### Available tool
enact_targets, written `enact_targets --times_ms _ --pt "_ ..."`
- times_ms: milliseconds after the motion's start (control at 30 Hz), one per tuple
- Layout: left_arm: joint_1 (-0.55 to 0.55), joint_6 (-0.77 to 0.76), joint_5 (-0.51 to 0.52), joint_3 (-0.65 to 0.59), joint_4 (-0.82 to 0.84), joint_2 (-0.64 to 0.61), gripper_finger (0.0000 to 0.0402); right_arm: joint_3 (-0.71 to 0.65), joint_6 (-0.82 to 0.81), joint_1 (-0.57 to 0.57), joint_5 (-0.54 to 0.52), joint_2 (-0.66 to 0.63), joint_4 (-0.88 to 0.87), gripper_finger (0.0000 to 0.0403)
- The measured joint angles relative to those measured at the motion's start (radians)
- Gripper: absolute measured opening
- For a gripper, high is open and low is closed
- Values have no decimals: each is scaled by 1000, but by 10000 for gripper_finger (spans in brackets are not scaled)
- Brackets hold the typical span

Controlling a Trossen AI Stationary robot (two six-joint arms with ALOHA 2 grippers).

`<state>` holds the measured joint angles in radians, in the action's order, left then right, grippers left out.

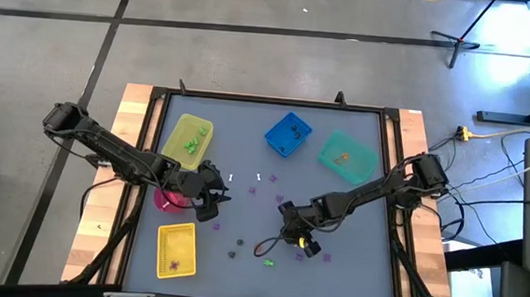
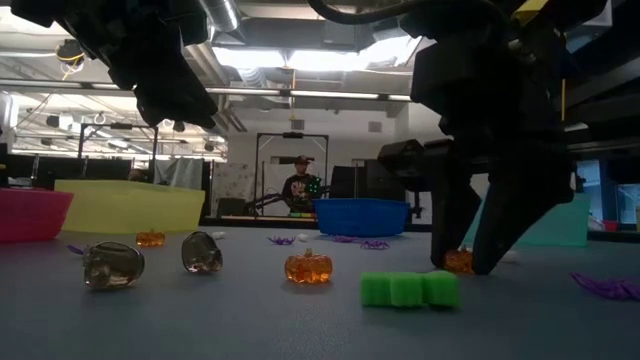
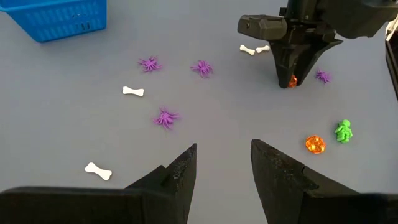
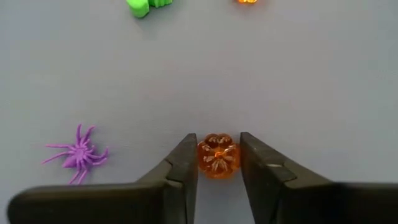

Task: Sort Halloween decoration
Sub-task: Put the orange pumpkin toy into the green bin

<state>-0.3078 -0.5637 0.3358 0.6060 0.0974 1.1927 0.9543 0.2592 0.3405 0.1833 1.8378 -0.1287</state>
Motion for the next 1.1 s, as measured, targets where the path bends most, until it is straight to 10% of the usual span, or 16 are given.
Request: enact_targets --times_ms 600,1100 --pt "0 0 0 0 0 0 137 52 -27 0 -8 -14 -68 99" --pt "0 25 0 0 0 0 136 336 63 -10 -103 -28 -699 97"
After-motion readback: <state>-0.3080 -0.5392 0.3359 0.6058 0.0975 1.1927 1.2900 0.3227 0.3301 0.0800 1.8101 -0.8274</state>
